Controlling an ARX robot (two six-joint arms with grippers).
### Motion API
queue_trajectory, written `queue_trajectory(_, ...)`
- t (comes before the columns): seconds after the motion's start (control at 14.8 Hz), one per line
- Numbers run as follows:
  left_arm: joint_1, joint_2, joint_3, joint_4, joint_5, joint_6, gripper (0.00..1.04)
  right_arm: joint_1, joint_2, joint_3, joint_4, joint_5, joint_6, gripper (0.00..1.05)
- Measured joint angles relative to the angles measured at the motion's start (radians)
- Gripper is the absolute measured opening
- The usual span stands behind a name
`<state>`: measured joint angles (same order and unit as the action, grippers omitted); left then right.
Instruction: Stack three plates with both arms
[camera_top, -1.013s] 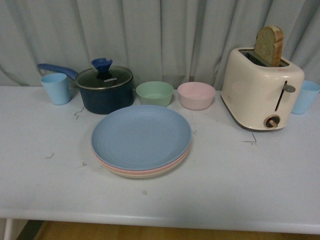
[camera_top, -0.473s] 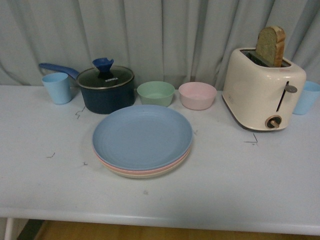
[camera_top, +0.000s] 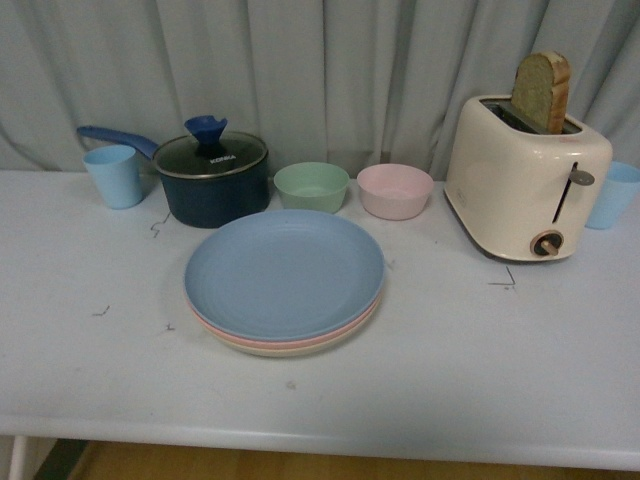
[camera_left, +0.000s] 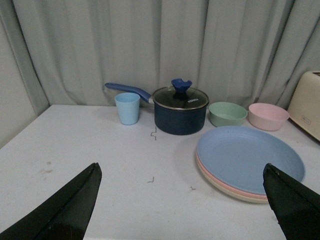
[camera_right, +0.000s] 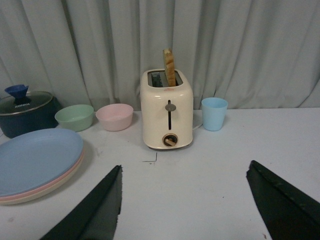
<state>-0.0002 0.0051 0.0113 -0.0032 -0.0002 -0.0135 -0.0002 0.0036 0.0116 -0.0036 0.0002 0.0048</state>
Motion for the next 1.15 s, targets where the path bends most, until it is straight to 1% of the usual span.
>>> queue_trajectory(0.07,0.0,0.0,0.0,0.0,0.0,0.0,0.98,0.0,0.0,0.0,0.0,0.0,0.0,0.83)
queue_trajectory(0.14,0.0,0.0,0.0,0.0,0.0,0.0,0.98,0.0,0.0,0.0,0.0,0.0,0.0,0.99)
queue_trajectory(1.15,0.0,0.0,0.0,0.0,0.0,0.0,0.98,0.0,0.0,0.0,0.0,0.0,0.0,0.98)
